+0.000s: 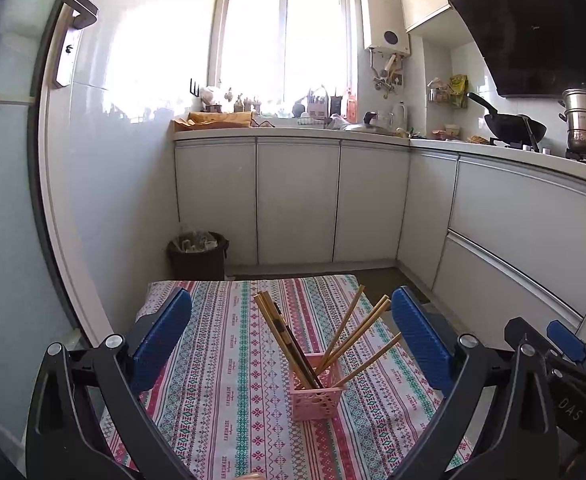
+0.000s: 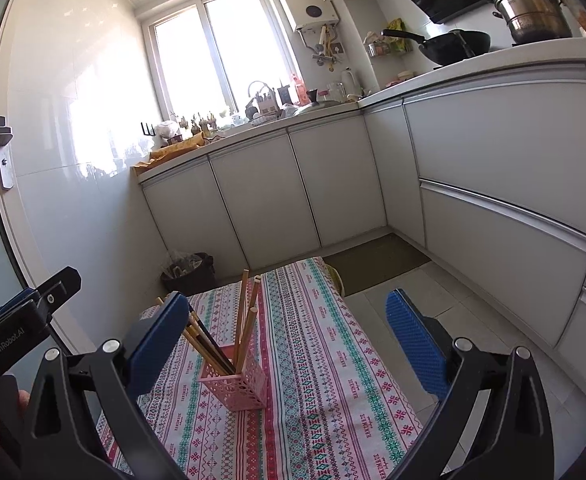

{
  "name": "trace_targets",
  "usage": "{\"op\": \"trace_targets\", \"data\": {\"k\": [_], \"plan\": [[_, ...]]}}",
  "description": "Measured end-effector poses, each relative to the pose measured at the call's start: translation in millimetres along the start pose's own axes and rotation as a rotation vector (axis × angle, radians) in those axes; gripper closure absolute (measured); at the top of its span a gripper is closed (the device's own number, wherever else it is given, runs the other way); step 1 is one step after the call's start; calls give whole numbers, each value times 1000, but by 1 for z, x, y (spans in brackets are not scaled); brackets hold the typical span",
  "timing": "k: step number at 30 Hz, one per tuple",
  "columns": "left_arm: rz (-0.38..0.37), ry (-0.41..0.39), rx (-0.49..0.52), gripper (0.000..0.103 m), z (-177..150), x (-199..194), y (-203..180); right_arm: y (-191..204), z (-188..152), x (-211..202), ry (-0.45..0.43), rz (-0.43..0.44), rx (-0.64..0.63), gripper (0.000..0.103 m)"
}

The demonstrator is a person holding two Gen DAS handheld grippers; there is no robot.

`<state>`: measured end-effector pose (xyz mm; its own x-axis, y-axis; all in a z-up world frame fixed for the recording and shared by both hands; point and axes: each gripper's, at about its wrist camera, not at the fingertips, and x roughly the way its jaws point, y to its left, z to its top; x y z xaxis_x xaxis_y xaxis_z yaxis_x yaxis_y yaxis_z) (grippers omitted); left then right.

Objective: Organize utensils

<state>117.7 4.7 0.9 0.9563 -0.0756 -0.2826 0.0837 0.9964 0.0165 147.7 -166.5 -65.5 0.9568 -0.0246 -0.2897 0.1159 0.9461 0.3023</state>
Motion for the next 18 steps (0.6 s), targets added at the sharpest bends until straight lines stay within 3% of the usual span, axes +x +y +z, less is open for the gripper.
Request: {"op": "trace_targets", "data": {"k": [18], "plan": [[14,2,3,7,-1,2,-4,-2,0,-1,-4,7,11,7]]}}
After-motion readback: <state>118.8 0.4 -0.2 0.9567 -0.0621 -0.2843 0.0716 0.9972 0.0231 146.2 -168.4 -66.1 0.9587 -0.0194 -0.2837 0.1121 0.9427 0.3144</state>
